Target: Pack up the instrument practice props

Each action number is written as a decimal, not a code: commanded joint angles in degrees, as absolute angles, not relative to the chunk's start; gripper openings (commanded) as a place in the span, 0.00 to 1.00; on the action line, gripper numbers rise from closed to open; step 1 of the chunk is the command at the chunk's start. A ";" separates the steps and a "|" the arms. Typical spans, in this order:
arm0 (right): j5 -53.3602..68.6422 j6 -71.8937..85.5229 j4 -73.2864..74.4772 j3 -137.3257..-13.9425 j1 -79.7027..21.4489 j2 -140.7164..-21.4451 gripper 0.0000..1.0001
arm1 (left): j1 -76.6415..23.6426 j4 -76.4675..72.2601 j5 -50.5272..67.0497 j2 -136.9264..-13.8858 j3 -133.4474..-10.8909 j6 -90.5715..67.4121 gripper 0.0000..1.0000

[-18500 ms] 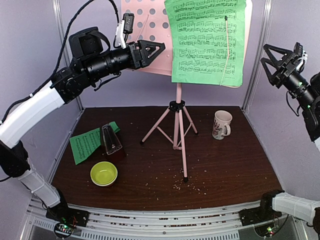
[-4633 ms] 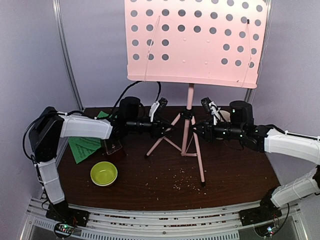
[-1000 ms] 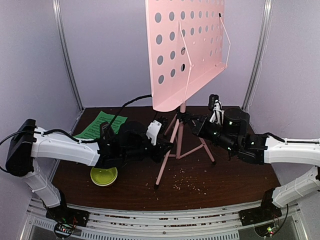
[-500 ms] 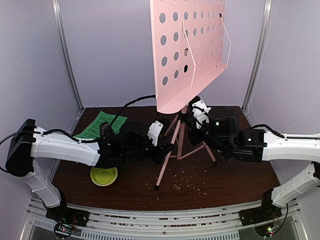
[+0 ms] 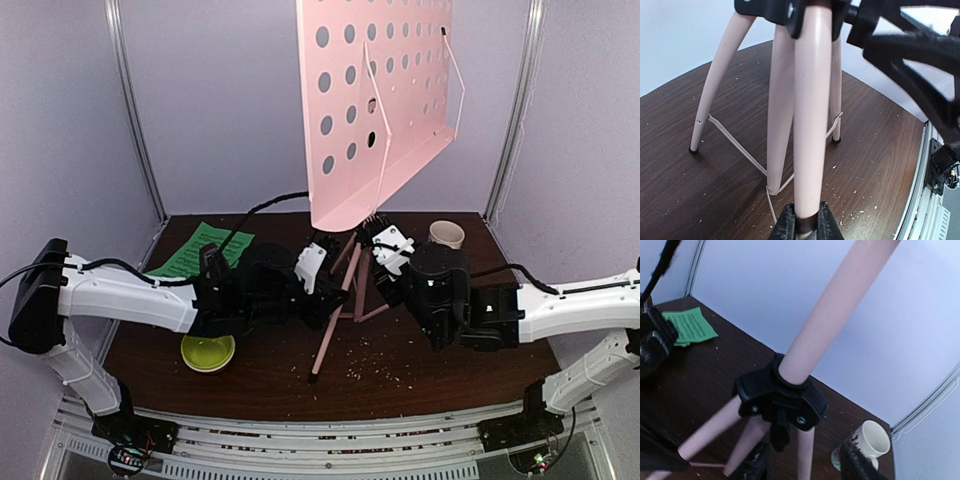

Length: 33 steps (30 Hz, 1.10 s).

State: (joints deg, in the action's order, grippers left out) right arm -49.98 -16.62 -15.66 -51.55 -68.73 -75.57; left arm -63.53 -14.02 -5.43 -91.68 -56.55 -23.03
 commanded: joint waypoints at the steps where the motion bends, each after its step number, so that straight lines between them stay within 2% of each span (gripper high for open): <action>1: -48.55 -7.84 -13.49 -48.19 -68.42 -68.43 0.60 | -62.84 -14.47 -7.38 -89.00 -56.55 -25.13 0.08; 4: -43.02 0.05 -11.71 -45.58 -67.94 -63.60 0.79 | -62.84 -14.28 -7.25 -88.80 -56.66 -25.44 0.24; 10: -32.92 22.96 -11.33 -38.98 -63.22 -55.46 1.00 | -62.84 -13.54 -8.37 -87.49 -56.97 -25.04 0.49; 16: -30.01 44.60 -18.34 -33.82 -59.27 -50.78 1.00 | -62.84 -15.38 -9.19 -85.43 -55.22 -25.87 0.62; 20: -19.04 58.01 -20.16 -34.37 -52.99 -52.98 1.00 | -62.84 -15.42 -9.50 -84.73 -54.33 -26.40 0.66; 26: -4.60 68.99 -29.17 -37.35 -50.78 -60.40 0.99 | -62.84 -16.06 -8.40 -84.59 -54.12 -25.71 0.70; 33: -2.14 76.07 -32.40 -38.19 -50.84 -62.83 0.91 | -62.84 -16.35 -8.36 -84.81 -53.81 -26.19 0.70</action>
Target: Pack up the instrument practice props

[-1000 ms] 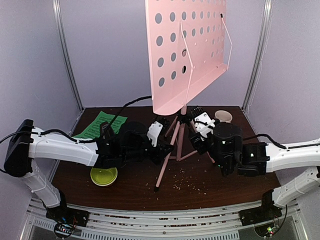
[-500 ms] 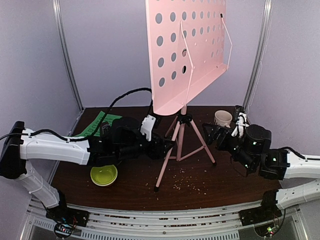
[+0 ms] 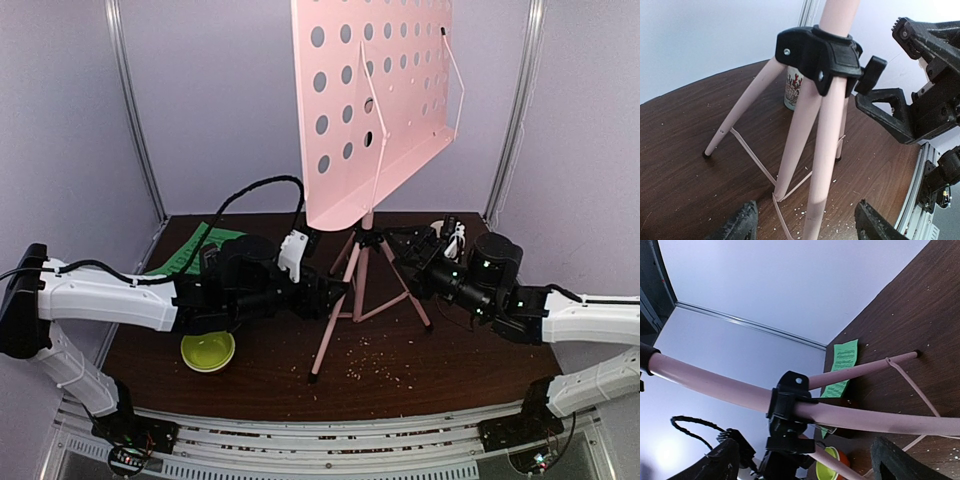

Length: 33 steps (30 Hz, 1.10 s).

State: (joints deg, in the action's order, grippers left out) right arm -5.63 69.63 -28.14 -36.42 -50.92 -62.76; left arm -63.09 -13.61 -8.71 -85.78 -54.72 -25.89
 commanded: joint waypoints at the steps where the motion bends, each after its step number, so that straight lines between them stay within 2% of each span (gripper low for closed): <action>1: -2.45 76.70 -32.20 -38.22 -50.85 -62.98 0.90 | -62.84 -16.41 -8.40 -84.81 -53.79 -26.19 0.70; 10: -3.81 81.12 -32.93 -37.10 -51.30 -64.79 0.64 | -62.84 -16.70 -8.33 -84.88 -53.52 -26.08 0.70; 21: -3.69 82.24 -34.39 -37.44 -51.84 -66.64 0.47 | -62.84 -16.98 -7.64 -85.30 -53.27 -26.27 0.70; 33: -4.26 83.53 -37.00 -38.93 -53.43 -68.97 0.44 | -62.84 -17.65 -7.38 -85.34 -52.60 -26.54 0.70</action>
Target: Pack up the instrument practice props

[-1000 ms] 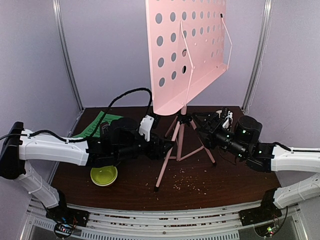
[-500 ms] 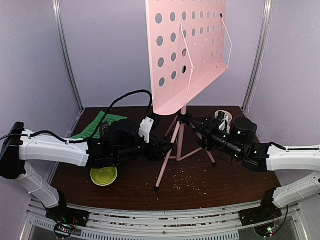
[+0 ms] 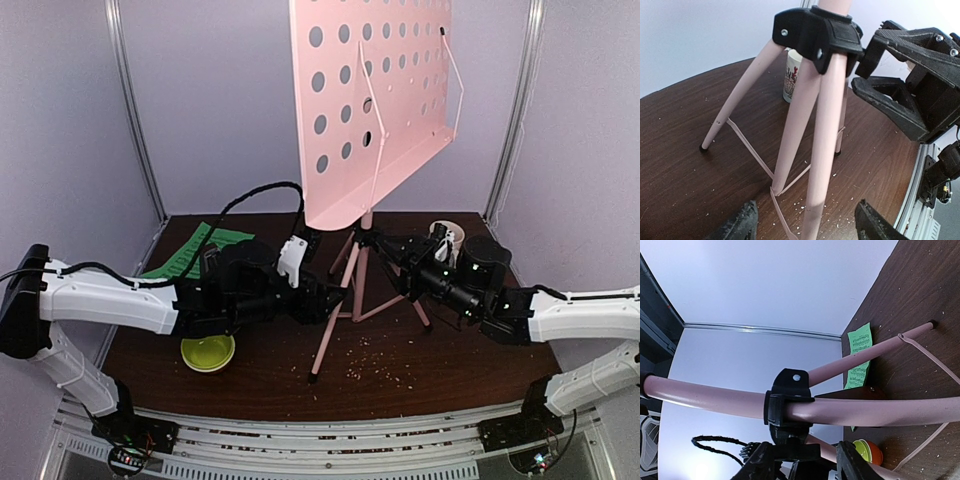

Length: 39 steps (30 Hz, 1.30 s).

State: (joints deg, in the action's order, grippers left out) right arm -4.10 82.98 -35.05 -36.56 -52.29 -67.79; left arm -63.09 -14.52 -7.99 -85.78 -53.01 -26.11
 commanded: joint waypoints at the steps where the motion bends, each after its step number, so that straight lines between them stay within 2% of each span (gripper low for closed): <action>1: -4.37 83.69 -37.00 -39.07 -53.62 -69.19 0.44 | -62.84 -17.73 -7.38 -85.34 -52.64 -26.54 0.70; 18: -9.61 85.77 -41.13 -38.16 -55.98 -69.93 0.48 | -62.84 -18.77 -6.35 -85.86 -51.99 -26.94 0.69; 23: -11.22 86.09 -42.06 -37.32 -56.19 -69.76 0.42 | -62.84 -18.63 -6.53 -85.70 -51.79 -26.93 0.70; 31: -12.65 85.88 -41.84 -36.84 -56.19 -69.26 0.25 | -62.84 -18.66 -6.59 -85.85 -51.89 -26.85 0.70; 33: -12.73 85.90 -41.79 -36.80 -56.19 -69.26 0.24 | -62.84 -18.72 -6.58 -86.08 -51.92 -26.79 0.70; 35: -12.83 85.92 -41.88 -36.63 -56.20 -69.26 0.25 | -62.84 -18.64 -6.59 -86.16 -51.99 -26.77 0.70; 39: -13.15 86.08 -42.01 -36.58 -56.17 -69.17 0.39 | -62.84 -18.63 -6.74 -86.55 -52.09 -26.48 0.70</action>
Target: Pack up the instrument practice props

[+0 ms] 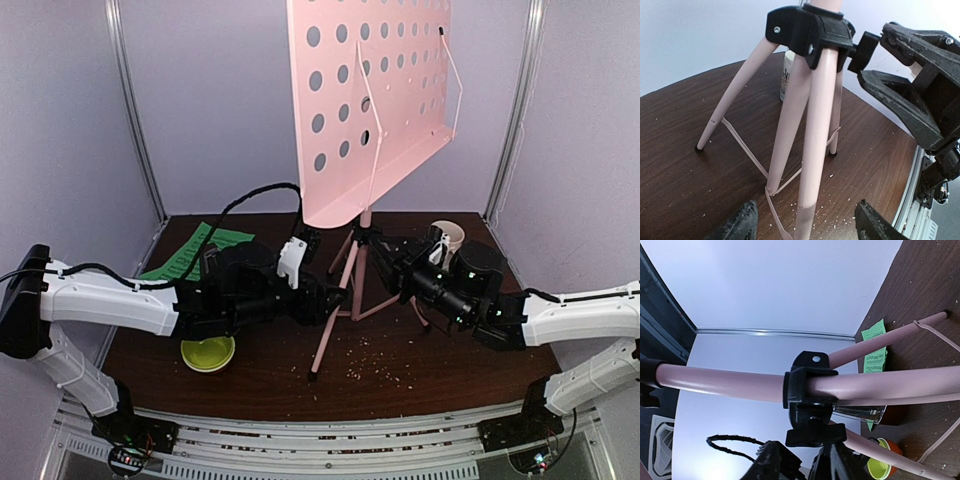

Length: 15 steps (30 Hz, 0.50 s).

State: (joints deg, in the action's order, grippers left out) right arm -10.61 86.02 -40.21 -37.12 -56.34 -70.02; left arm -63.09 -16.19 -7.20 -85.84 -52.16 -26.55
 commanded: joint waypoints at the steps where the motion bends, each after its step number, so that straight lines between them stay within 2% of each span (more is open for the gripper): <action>1: -13.32 86.15 -42.08 -36.48 -56.20 -69.10 0.42 | -62.84 -18.56 -6.81 -86.71 -52.16 -26.34 0.70; 5: -14.48 87.09 -42.46 -35.86 -56.19 -68.74 0.46 | -62.84 -17.99 -7.37 -87.54 -52.68 -25.66 0.69; 15: -16.55 89.63 -41.25 -36.60 -56.14 -69.20 0.48 | -62.84 -17.51 -10.56 -90.42 -53.89 -24.00 0.64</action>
State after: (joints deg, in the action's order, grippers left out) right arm -14.52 88.20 -40.82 -36.32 -56.27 -69.95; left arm -63.09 -15.97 -8.73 -89.56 -52.25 -25.45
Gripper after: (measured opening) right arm 0.482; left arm 0.652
